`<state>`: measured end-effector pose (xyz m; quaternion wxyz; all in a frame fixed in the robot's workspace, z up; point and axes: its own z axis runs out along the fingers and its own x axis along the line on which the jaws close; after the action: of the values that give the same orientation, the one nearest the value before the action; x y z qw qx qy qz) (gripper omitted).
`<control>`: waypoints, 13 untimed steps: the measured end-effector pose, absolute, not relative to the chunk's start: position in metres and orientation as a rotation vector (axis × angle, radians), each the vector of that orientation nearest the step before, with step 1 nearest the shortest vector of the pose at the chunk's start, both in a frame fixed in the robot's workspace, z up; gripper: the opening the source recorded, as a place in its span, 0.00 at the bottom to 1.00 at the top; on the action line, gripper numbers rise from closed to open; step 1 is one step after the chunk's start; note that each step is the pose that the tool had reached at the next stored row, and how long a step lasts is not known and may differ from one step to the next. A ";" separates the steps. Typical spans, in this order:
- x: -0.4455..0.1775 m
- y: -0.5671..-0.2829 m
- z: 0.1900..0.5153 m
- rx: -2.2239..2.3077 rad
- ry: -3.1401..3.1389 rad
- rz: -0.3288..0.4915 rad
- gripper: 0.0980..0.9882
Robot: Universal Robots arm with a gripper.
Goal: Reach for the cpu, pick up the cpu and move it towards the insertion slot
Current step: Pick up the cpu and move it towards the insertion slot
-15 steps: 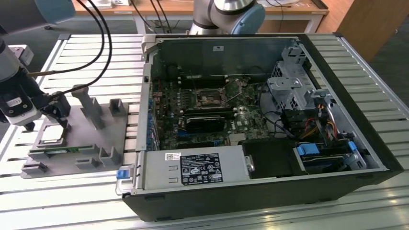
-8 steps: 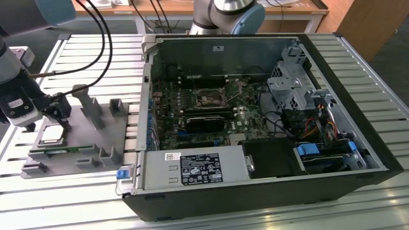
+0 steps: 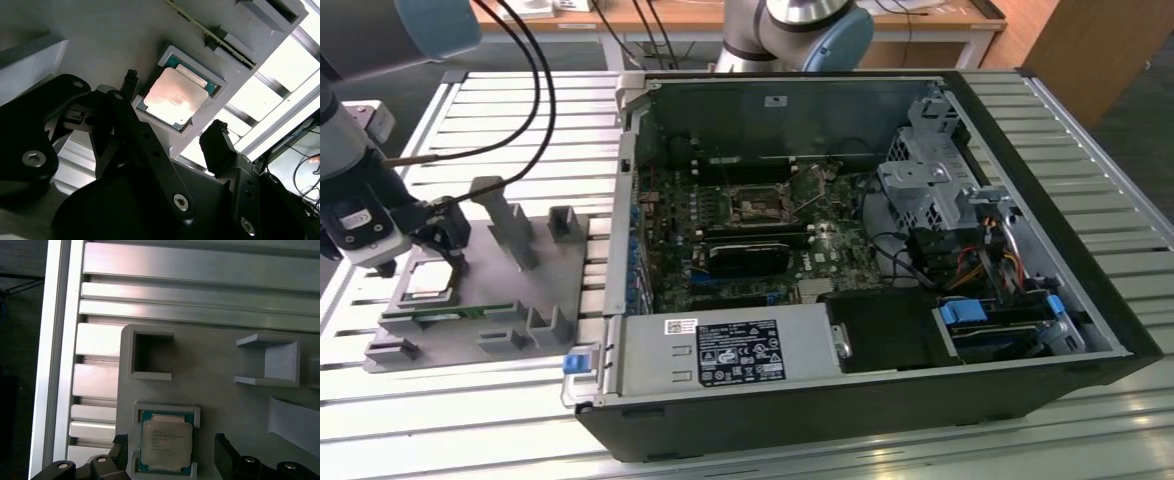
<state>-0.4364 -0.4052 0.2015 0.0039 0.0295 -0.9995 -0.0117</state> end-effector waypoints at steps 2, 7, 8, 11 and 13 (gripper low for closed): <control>-0.437 -0.405 0.200 0.092 -3.132 -0.037 0.76; -0.437 -0.405 0.194 0.092 -3.132 -0.037 0.76; -0.437 -0.405 0.193 0.092 -3.132 -0.037 0.76; -0.437 -0.406 0.191 0.092 -3.132 -0.036 0.76; -0.437 -0.407 0.189 0.092 -3.132 -0.037 0.76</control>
<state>-0.4369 -0.4071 0.1891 0.0039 0.0295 -0.9995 -0.0117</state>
